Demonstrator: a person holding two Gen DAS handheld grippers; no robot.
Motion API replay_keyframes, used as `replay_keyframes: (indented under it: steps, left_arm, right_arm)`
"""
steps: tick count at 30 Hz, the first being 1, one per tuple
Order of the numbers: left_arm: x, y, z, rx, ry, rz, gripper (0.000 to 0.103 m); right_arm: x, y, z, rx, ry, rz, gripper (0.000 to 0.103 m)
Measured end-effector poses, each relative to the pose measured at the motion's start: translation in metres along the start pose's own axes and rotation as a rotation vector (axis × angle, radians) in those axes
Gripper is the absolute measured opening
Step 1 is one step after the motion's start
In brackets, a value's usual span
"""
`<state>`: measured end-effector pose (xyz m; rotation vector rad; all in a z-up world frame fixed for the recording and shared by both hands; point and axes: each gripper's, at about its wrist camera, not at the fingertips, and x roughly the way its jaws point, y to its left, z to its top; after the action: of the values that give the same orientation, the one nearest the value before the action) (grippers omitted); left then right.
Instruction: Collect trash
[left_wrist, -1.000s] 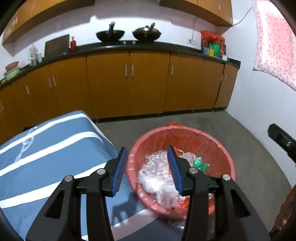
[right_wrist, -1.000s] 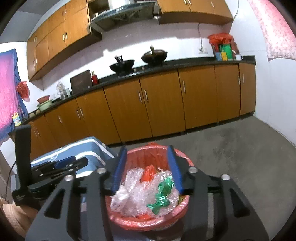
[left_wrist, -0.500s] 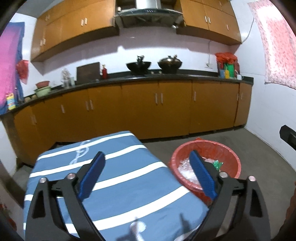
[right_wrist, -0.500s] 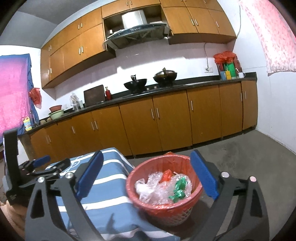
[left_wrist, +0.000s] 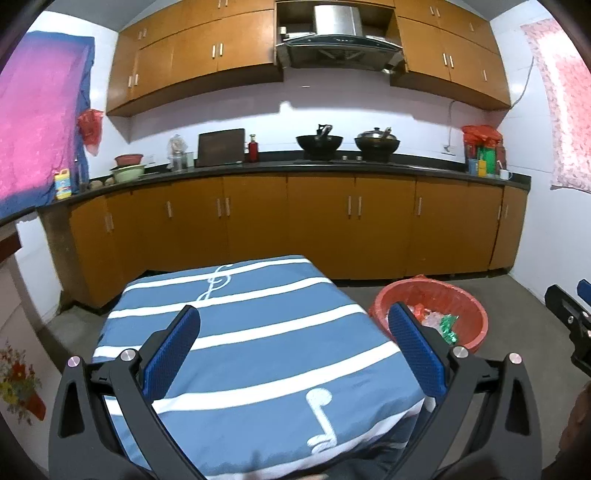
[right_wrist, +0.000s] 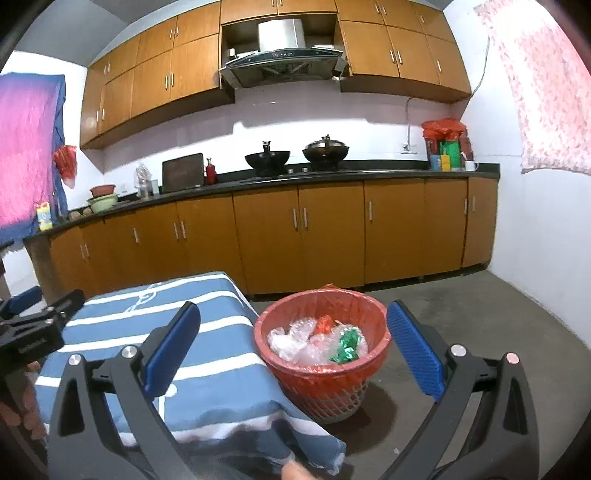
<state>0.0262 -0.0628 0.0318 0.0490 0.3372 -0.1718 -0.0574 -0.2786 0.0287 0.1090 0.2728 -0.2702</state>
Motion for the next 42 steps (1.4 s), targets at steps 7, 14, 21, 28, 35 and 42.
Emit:
replay_keyframes:
  steps: [7, 14, 21, 28, 35, 42]
  left_arm:
    - [-0.013, 0.004, -0.014, 0.010, -0.010, 0.036, 0.101]
    - [-0.027, 0.010, -0.024, 0.018, -0.036, 0.067, 0.101]
    - [-0.037, 0.015, -0.032, 0.021, -0.047, 0.090, 0.101]
    - [-0.040, 0.017, -0.036, 0.016, -0.037, 0.074, 0.101]
    - [-0.043, 0.015, -0.038, 0.022, -0.036, 0.063, 0.101]
    - [-0.044, 0.014, -0.038, 0.022, -0.036, 0.060, 0.101]
  right_arm:
    - [-0.012, 0.010, -0.014, -0.024, 0.007, -0.033, 0.099]
    - [-0.022, 0.023, -0.020, -0.070, -0.015, -0.038, 0.099]
    - [-0.026, 0.026, -0.022, -0.061, -0.004, -0.030, 0.099]
    - [-0.029, 0.028, -0.026, -0.054, 0.001, -0.027, 0.099]
    - [-0.031, 0.027, -0.027, -0.046, -0.007, -0.032, 0.099]
    - [-0.033, 0.026, -0.026, -0.042, -0.013, -0.038, 0.099]
